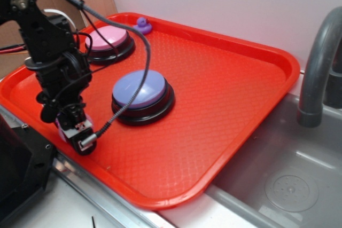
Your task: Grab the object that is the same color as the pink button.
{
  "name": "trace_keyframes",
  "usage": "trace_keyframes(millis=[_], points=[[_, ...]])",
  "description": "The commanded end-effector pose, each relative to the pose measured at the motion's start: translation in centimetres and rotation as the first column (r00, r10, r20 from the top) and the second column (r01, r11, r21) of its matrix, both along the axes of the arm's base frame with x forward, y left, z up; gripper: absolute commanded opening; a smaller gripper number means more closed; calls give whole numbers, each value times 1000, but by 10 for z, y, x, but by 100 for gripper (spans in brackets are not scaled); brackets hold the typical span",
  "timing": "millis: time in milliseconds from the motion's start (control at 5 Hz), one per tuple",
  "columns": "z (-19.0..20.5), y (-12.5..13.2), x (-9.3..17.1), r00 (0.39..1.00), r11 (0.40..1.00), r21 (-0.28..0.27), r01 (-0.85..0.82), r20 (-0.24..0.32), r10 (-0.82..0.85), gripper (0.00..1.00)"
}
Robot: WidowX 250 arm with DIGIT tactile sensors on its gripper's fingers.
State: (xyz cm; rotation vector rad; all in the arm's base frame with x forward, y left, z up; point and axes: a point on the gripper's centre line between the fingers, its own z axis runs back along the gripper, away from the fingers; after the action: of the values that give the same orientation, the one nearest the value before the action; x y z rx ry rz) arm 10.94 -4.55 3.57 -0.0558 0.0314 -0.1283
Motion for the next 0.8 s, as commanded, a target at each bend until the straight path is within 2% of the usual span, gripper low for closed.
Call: trace_keyframes(millis=[0,200,400,600], points=[[98,13,35,993,999,-21,-34,111,37,0],[139,36,56,982,995,23,-95,165,90,0],[147,65,66,971,989,25,-148,193,141,0],[143,85,81,969,986,48,-161,197,149,0]])
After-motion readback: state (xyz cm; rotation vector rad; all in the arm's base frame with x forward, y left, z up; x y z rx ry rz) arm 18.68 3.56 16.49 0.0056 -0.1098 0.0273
